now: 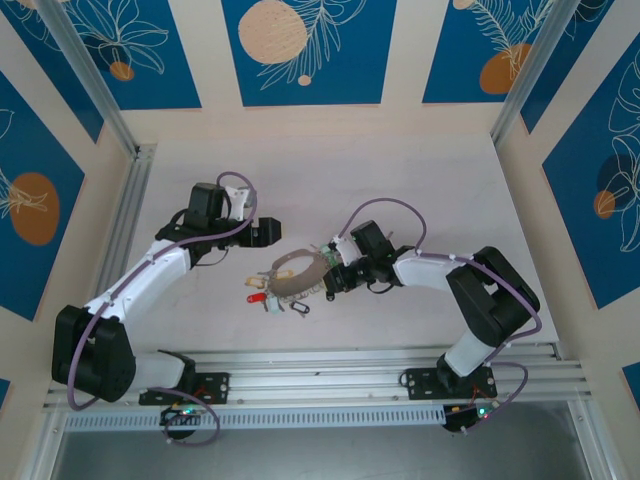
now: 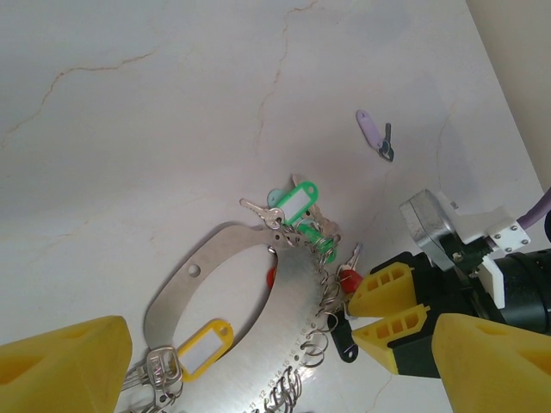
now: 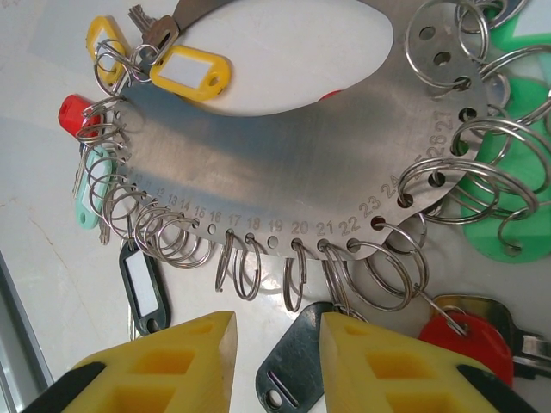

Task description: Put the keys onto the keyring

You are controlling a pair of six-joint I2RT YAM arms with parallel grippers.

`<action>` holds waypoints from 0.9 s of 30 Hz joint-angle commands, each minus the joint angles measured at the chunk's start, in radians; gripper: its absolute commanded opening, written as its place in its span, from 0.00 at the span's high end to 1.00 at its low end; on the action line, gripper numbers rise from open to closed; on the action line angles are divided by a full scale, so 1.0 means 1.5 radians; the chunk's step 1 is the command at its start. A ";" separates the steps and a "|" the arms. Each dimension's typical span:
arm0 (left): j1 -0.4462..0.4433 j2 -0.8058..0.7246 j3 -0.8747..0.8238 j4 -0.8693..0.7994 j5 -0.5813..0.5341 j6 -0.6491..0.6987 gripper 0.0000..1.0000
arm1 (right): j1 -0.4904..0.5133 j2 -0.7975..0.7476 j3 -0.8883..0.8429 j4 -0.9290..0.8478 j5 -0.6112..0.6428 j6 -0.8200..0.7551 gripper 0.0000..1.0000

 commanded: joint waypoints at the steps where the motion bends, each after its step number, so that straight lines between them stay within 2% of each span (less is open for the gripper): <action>1: -0.005 -0.009 -0.006 0.012 0.007 -0.001 0.10 | 0.007 0.007 0.002 0.000 -0.019 -0.007 0.69; 19: -0.005 -0.019 -0.015 0.020 0.008 -0.002 0.10 | 0.010 0.057 0.031 0.014 -0.017 -0.006 0.70; 27: -0.005 -0.023 -0.022 0.018 0.003 -0.002 0.10 | 0.010 0.078 0.053 0.023 -0.023 -0.010 0.77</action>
